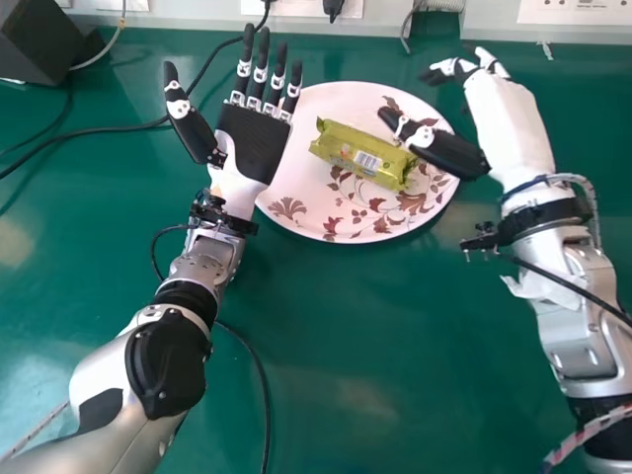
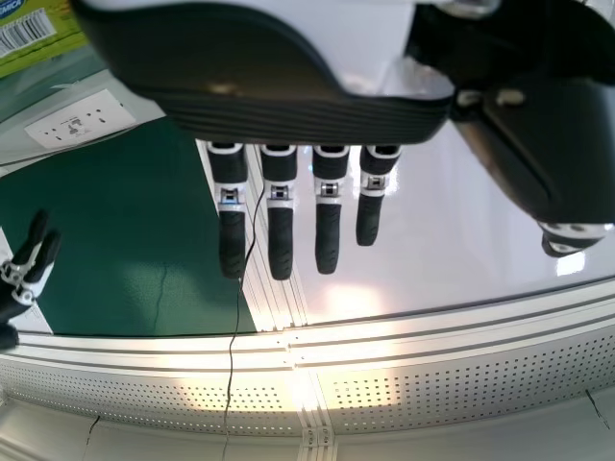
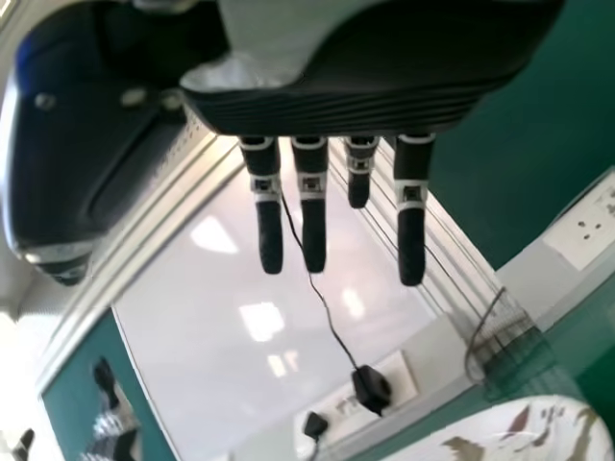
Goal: Pick up biscuit and place it in the plate
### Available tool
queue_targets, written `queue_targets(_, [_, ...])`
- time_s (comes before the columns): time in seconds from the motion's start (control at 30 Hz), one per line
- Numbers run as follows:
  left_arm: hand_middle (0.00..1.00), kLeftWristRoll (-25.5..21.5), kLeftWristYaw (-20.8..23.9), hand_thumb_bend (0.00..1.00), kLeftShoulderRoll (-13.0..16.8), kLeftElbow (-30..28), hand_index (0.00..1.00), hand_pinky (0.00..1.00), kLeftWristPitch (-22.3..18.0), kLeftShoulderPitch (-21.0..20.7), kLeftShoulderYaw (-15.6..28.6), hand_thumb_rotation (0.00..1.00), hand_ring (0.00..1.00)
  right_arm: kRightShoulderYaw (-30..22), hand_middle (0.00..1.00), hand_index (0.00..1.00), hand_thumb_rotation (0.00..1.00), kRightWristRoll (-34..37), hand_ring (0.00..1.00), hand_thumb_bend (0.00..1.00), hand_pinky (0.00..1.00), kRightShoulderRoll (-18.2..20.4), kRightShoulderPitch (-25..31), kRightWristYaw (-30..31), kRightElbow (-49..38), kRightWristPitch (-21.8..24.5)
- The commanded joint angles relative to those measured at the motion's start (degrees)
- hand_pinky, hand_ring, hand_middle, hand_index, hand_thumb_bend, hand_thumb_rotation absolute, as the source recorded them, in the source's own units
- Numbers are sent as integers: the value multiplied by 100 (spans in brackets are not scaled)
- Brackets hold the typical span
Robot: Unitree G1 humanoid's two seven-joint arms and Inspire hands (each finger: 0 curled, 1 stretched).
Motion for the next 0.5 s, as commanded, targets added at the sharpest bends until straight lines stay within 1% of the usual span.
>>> queue_targets(0.0, [81, 27, 44, 88, 5, 51, 90, 60, -65, 64, 32, 38, 75, -124, 79, 78, 61, 231, 59, 96, 48, 47, 96, 3, -22, -181])
queue_targets(0.1, [81, 34, 21, 88, 7, 55, 90, 61, -86, 63, 23, 39, 75, -204, 79, 83, 63, 453, 59, 96, 48, 75, 135, 9, -12, -286])
queue_targets(0.27, [80, 20, 11, 90, 8, 59, 88, 63, -43, 57, 29, 38, 75, -323, 83, 91, 62, 719, 60, 97, 50, 141, 199, -39, 26, -516])
queue_targets(0.47, [81, -30, 67, 89, 2, 60, 88, 66, 80, 47, 67, 41, 75, -434, 85, 93, 61, 927, 65, 98, 55, 193, 312, 35, -98, -596])
